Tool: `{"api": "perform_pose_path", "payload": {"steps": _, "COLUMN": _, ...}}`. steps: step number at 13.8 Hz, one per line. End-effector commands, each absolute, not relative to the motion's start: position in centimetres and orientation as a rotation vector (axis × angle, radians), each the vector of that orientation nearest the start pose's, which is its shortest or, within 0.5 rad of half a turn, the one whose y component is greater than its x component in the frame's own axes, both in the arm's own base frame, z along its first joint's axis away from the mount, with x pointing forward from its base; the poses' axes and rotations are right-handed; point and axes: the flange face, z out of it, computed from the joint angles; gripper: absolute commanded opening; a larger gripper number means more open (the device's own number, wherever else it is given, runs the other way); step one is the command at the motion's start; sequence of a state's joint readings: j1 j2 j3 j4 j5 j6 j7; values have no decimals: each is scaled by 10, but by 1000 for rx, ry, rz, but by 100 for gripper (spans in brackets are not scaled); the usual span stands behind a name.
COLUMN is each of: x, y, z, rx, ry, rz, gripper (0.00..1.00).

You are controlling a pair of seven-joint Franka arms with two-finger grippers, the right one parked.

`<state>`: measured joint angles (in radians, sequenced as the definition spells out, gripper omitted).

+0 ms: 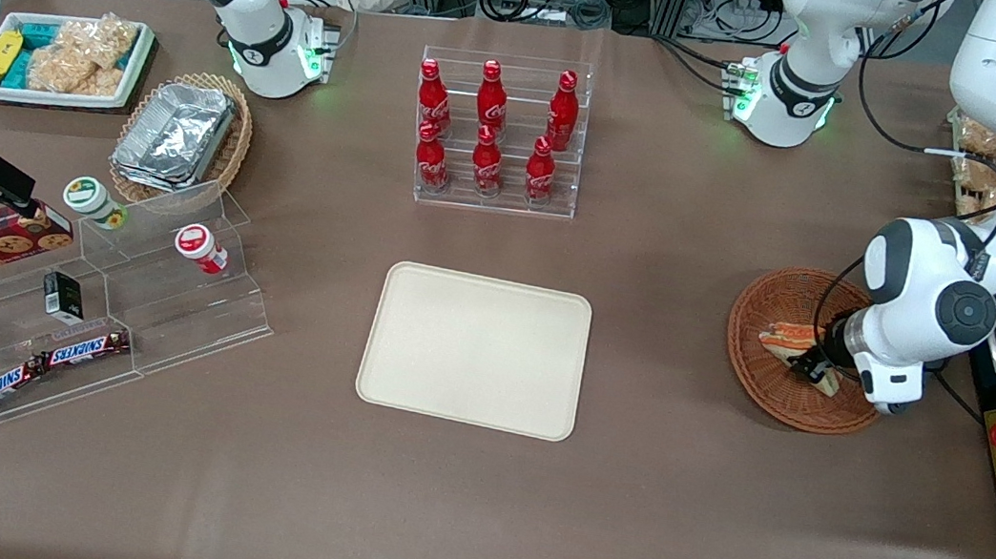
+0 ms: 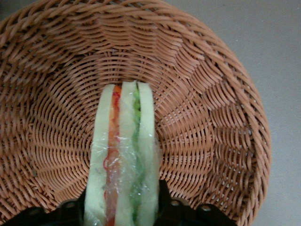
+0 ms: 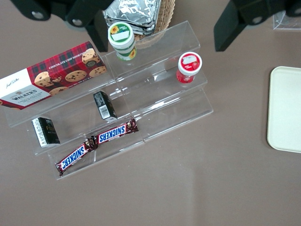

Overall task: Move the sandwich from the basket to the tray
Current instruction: 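Lift the sandwich with the left gripper and carry it toward the cream tray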

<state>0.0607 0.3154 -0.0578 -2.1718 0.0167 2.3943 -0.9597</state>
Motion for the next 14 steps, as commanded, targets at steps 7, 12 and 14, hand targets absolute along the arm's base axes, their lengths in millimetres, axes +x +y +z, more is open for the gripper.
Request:
{"api": "perform_pose_path", "payload": {"steps": 7, "x": 586, "y": -131, "z": 444, "rx": -2988, "ry": -906, "rz": 135, "gripper": 0}}
{"api": "perform_pose_path", "payload": {"steps": 12, "x": 550, "y": -308, "z": 398, "rx": -3161, "ry": -221, "rz": 41, "gripper": 0}}
{"api": "perform_pose_path", "payload": {"steps": 14, "x": 537, "y": -356, "z": 358, "rx": -3175, "ry": -1, "rz": -14, "gripper": 0}}
